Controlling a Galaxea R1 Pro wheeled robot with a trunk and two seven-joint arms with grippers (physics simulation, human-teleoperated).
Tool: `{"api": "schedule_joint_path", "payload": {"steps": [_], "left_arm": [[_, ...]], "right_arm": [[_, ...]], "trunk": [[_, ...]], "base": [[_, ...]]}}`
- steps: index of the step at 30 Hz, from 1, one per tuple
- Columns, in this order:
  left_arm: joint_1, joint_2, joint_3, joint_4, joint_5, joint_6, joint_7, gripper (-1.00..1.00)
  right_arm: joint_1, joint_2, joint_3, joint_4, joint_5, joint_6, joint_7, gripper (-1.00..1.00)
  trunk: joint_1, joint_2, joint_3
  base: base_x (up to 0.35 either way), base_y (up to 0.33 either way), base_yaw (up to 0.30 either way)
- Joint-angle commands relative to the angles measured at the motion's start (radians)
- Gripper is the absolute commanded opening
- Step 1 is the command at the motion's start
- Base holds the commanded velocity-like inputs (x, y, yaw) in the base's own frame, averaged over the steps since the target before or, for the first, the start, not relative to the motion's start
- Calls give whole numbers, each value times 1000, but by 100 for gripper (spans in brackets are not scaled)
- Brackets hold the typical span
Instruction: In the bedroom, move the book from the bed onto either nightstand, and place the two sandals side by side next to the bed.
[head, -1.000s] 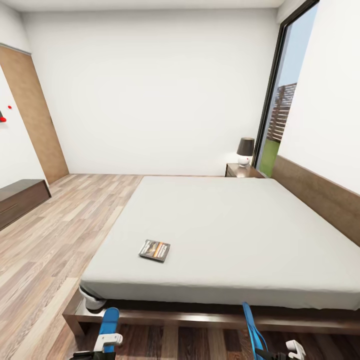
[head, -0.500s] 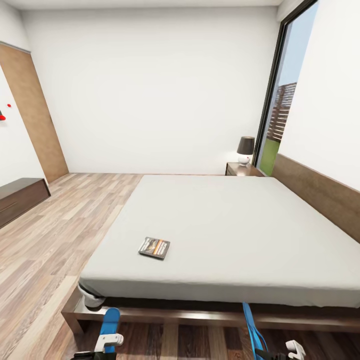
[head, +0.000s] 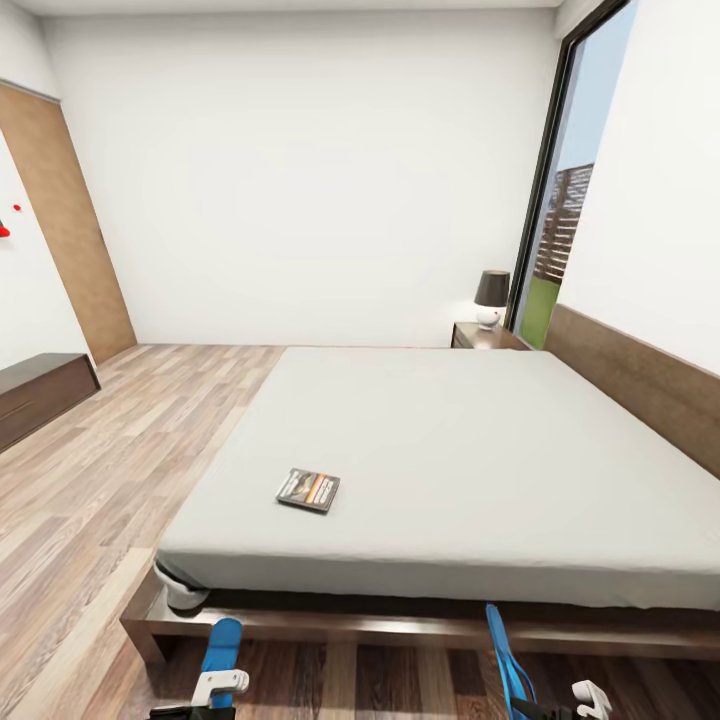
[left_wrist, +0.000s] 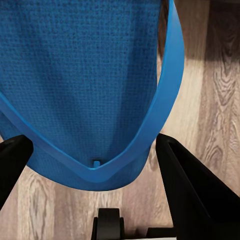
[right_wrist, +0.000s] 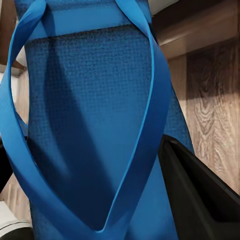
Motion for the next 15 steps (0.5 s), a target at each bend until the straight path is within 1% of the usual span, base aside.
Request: {"api": "schedule_joint_path", "payload": {"steps": [1,5,15], "left_arm": [[0,1,-8,-2,10,5,1,-100],[0,1,-7,-2,10,5,1,-100],[0,3,-7,-2,10,5,1,-100]], "right_arm": [[-2,0,6,2,-11,11,-8,-100],[-2,1,6,2,-11,11,-22,-100],[-2,1,6,2,-12,11,-25,-100]], "trunk": [[4,-8,-4],[19,-36,-17],[58,-106,-48]], "base": [[0,0,0],[0,0,0],[0,0,0]]}}
